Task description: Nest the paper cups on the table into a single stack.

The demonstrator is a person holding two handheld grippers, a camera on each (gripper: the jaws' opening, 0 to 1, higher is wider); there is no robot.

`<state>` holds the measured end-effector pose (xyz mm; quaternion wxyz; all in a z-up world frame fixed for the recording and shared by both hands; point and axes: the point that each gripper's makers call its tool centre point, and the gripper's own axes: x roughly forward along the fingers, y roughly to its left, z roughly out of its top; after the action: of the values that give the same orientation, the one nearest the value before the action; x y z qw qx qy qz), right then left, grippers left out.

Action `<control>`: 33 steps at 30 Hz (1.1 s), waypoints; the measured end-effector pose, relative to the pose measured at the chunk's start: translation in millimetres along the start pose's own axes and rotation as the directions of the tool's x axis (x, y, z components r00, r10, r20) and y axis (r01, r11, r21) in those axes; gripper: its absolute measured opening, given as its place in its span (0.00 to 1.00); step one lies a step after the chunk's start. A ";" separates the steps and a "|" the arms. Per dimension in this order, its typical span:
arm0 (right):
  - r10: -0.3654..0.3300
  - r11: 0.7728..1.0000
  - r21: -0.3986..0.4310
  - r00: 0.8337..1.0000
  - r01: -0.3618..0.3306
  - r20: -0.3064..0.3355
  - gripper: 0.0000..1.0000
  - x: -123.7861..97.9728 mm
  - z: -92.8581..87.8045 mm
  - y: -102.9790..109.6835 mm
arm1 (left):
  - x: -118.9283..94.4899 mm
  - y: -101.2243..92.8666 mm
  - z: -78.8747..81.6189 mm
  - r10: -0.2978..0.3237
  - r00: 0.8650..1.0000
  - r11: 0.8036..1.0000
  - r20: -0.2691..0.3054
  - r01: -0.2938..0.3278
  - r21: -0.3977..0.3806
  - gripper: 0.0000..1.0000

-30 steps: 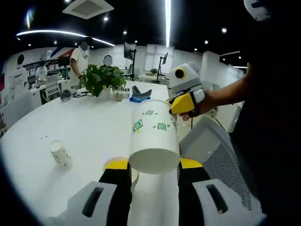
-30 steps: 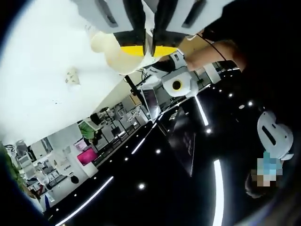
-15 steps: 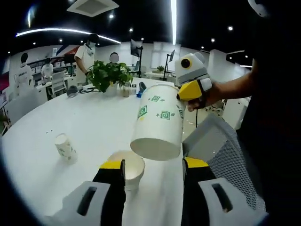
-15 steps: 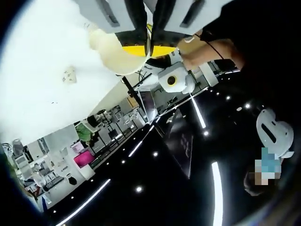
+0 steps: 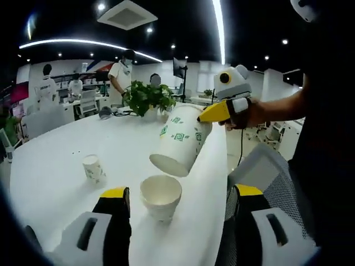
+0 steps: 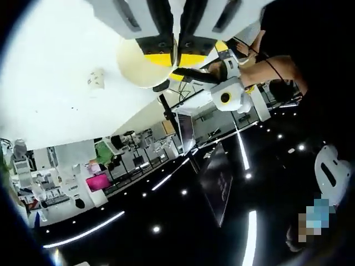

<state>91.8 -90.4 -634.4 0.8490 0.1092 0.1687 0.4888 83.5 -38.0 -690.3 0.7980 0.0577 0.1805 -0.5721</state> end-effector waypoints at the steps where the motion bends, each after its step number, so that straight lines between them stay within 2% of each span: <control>1: -0.006 1.000 -0.015 1.000 0.005 -0.013 0.00 1.7 -1.3 -0.7 | -0.6 -0.2 -0.7 0.006 1.000 1.000 -0.001 -0.006 0.002 0.79; 10: -0.039 0.993 -0.119 0.991 0.024 -0.131 0.00 15.1 -18.6 -9.8 | -9.2 1.7 -4.7 0.071 0.997 0.997 0.022 -0.070 -0.011 0.88; 18: -0.093 0.976 -0.215 0.963 0.038 -0.251 0.00 27.5 -41.2 -21.5 | -16.4 -0.1 -9.2 0.110 0.993 0.994 0.034 -0.109 -0.025 0.89; 19: -0.098 0.976 -0.211 0.965 0.046 -0.243 0.00 30.5 -41.0 -22.2 | -16.6 -0.3 -9.6 0.112 0.993 0.993 0.033 -0.111 -0.025 0.89; 24: -0.104 0.971 -0.238 0.952 0.034 -0.288 0.00 37.3 -50.4 -24.0 | -19.6 -0.4 -13.2 0.126 0.992 0.992 0.029 -0.125 -0.032 0.89; 27: -0.121 0.963 -0.269 0.935 0.029 -0.333 0.00 41.7 -58.8 -25.2 | -21.4 0.1 -13.6 0.134 0.991 0.991 0.026 -0.133 -0.032 0.89; 33: -0.129 0.958 -0.287 0.922 0.020 -0.365 0.00 48.0 -64.0 -25.4 | -24.0 0.0 -11.4 0.146 0.989 0.989 0.027 -0.145 -0.028 0.88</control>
<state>109.1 -60.2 -710.7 0.8251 -0.1142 0.2636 0.4864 74.3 -13.1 -692.5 0.8408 0.0521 0.1714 -0.5109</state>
